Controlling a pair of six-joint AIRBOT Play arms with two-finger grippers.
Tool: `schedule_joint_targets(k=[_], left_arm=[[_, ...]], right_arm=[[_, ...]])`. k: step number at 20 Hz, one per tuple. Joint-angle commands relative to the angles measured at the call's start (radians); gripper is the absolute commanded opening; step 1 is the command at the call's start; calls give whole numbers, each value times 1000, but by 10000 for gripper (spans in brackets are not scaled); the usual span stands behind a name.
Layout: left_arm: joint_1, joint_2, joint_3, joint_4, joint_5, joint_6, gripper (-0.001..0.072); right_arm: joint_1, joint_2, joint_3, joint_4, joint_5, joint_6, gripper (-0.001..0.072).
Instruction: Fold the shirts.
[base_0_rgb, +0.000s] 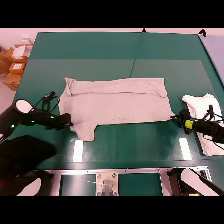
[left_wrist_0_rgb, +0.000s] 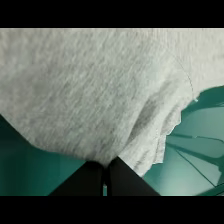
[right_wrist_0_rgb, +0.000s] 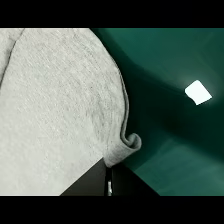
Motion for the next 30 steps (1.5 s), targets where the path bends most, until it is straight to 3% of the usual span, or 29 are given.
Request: schedule_joint_targets(k=[1,6,11,18,22,23,24,25,26,30], left_arm=[[0,131,-1,124,-113,-103,24],[0,124,39,55,-105,-102,24],[0,60,232,55,-32,-92,24],[0,-333,565,57,-6,-41,25],[0,-538,684,45,77,-16,29],[0,-562,707,50,98,-15,154],[0,-571,731,62,134,-16,515],[0,-569,759,61,164,-24,710],[0,-568,806,67,176,-23,656],[16,-568,981,106,140,-26,657]], right_arm=[[-105,33,47,-151,149,59,12],[-57,63,141,-83,224,83,12],[128,9,323,-6,85,130,12],[303,-382,680,0,21,171,12],[343,-629,818,1,-26,187,19],[342,-682,860,12,-34,186,185],[328,-721,917,23,-23,185,370],[303,-745,988,22,8,179,451],[272,-756,1054,13,52,142,459],[132,-759,1199,-157,306,117,470]])
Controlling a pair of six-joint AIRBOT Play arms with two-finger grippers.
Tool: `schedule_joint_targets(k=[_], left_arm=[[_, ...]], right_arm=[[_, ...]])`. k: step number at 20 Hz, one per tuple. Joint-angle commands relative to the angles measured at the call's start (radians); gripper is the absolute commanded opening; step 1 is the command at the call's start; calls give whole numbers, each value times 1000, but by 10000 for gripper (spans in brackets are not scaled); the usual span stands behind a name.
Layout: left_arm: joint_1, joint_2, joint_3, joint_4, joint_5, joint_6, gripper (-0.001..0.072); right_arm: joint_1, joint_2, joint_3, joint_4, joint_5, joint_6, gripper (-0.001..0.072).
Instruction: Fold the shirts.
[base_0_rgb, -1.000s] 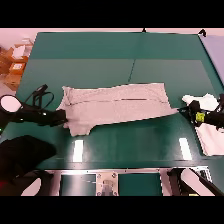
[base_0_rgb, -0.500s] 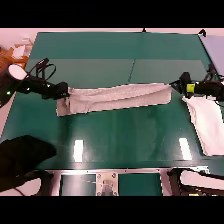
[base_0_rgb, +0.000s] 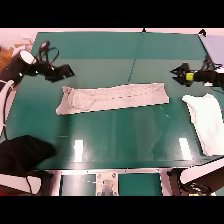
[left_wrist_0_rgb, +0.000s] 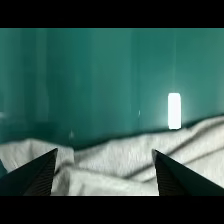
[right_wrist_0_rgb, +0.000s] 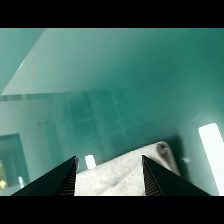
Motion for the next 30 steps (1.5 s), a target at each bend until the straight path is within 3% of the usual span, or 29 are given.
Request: schedule_joint_targets(k=[1,3,4,5,7,8,10,13,15,16,19,22,27,30], left_arm=[[11,-13,119,16,-14,-3,656],[11,-18,119,8,-72,-4,655],[11,-19,119,8,-108,-8,585],[11,-19,117,8,-139,-8,373],[11,-19,117,5,-169,-8,107],[11,-19,117,-7,-180,-8,25],[11,-19,117,-25,-191,-8,26],[11,-20,117,-96,-202,14,26],[-12,-30,117,-120,-202,37,26],[-35,-45,117,-124,-206,34,26],[-148,-128,117,-187,-180,34,26],[-288,-245,117,-306,-47,37,26],[-483,-388,121,-492,238,87,26],[-541,-444,170,-501,264,77,26]], right_arm=[[-97,-39,95,-146,219,-21,470],[-111,-84,90,-172,299,-74,469],[-108,-113,90,-166,325,-100,469],[-96,-143,91,-162,339,-114,468],[-58,-193,91,-155,341,-130,466],[-34,-215,91,-153,342,-140,465],[13,-248,94,-145,341,-145,462],[69,-289,112,-144,340,-145,356],[77,-290,129,-141,339,-145,73],[77,-289,154,-141,349,-144,13],[72,-274,269,-142,466,-132,13],[78,-230,372,-141,613,-110,13],[96,-71,378,-140,665,-87,13],[111,24,378,-137,679,-84,13]])
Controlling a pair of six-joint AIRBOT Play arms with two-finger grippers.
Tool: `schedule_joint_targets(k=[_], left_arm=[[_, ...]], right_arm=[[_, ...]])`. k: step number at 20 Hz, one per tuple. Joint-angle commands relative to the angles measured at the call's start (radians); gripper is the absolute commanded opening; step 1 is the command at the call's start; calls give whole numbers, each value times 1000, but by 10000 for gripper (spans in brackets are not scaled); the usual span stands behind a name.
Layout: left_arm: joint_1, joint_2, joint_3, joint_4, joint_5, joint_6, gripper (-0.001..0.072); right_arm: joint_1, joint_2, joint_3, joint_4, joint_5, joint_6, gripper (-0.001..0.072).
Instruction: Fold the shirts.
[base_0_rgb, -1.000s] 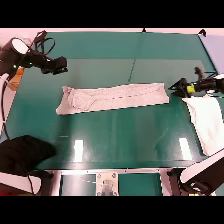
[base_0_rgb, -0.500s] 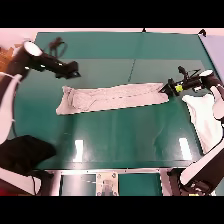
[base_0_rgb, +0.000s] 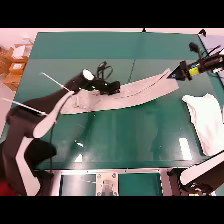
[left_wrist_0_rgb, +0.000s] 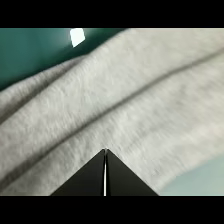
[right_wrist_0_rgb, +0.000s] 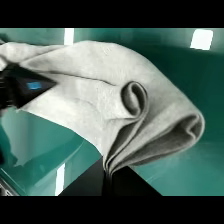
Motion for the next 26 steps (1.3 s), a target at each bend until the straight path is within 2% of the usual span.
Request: schedule_joint_targets(k=[1,7,9,12,15,17,19,21,26], left_arm=[[-86,-76,52,-60,87,1,26],[-120,-127,127,-72,57,-45,26],[-106,-125,164,-70,2,-41,26],[-27,-117,285,6,-257,-42,26],[95,-79,420,227,-595,-116,25],[173,-4,424,406,-745,-131,25],[243,76,418,590,-840,-131,25],[302,145,414,692,-870,-131,26],[389,246,414,715,-866,-92,26]], right_arm=[[19,107,7,12,34,6,13],[36,198,7,73,36,6,13],[39,198,6,73,36,6,14],[55,199,6,121,37,24,13],[131,200,5,206,34,34,14],[237,200,-4,204,-3,37,14],[361,198,-38,204,-85,37,14],[505,188,-98,204,-215,37,14],[878,34,-176,235,-711,36,14]])
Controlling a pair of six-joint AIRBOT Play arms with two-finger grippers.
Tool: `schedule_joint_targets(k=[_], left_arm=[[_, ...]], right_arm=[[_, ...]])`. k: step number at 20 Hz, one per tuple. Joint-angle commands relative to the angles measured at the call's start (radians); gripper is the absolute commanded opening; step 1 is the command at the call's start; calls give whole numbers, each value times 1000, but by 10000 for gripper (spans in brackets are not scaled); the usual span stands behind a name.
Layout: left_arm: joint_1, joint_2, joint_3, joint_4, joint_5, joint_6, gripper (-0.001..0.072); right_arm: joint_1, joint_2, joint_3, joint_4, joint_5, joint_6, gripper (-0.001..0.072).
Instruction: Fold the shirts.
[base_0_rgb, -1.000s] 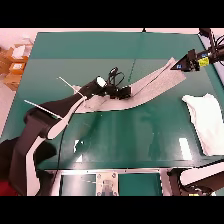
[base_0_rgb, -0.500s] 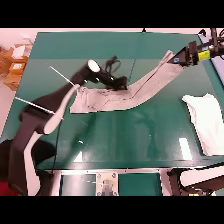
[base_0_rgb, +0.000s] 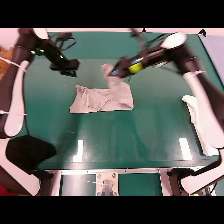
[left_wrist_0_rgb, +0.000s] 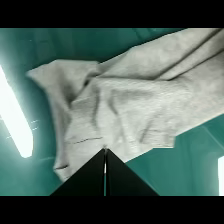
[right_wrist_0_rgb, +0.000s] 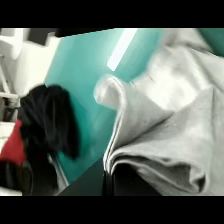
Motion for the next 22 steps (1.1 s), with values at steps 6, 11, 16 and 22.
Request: schedule_joint_targets(k=[6,11,16,22], left_arm=[[71,71,3,84,-70,100,26],[71,71,3,87,-69,126,25],[71,71,3,87,-58,132,26],[71,71,3,87,-12,130,26]], right_arm=[[350,-246,-30,-11,-648,-2,554],[-15,-152,-31,-43,-234,52,553],[-291,-125,-130,-138,-6,110,574],[-221,-160,-353,-69,-155,45,595]])
